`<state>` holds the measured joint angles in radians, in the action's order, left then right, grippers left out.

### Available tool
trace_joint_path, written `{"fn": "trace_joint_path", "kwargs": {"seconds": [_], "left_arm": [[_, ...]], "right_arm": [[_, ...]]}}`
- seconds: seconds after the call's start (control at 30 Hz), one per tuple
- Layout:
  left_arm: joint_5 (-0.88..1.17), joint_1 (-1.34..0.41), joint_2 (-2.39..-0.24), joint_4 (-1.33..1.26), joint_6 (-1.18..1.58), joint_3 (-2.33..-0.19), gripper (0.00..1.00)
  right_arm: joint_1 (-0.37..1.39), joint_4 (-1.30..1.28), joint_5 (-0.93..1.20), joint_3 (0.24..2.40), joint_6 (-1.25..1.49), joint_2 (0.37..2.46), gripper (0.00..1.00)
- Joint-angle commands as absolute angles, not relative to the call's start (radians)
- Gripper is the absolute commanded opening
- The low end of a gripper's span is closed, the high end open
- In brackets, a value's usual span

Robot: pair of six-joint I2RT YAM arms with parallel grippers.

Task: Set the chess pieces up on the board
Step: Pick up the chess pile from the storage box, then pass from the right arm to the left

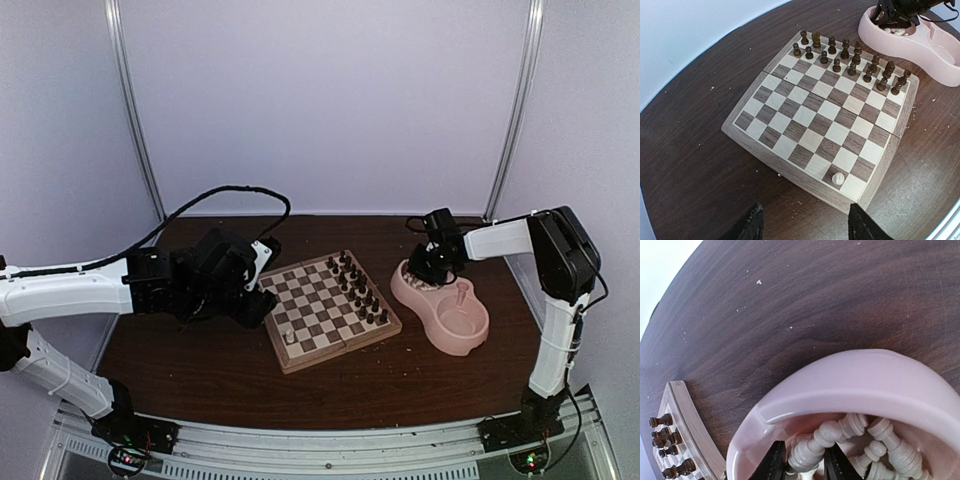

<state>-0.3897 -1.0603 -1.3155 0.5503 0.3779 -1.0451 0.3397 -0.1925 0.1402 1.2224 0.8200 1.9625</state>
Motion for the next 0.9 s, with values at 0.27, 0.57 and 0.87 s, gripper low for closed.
{"fn": "trace_joint_path", "kwargs": {"seconds": [0.27, 0.57, 0.87], "left_arm": [[-0.406, -1.061, -1.309, 0.518, 0.371, -1.039, 0.58], [-0.401, -1.061, -1.301, 0.522, 0.382, -1.037, 0.58], [-0.374, -1.062, -1.275, 0.531, 0.418, -1.024, 0.57]], "right_arm": [[0.32, -0.08, 0.19, 1.142, 0.877, 1.923, 0.23], [0.319, -0.067, 0.175, 1.078, 0.77, 1.778, 0.19], [0.32, -0.077, 0.182, 0.99, 0.623, 1.604, 0.2]]}}
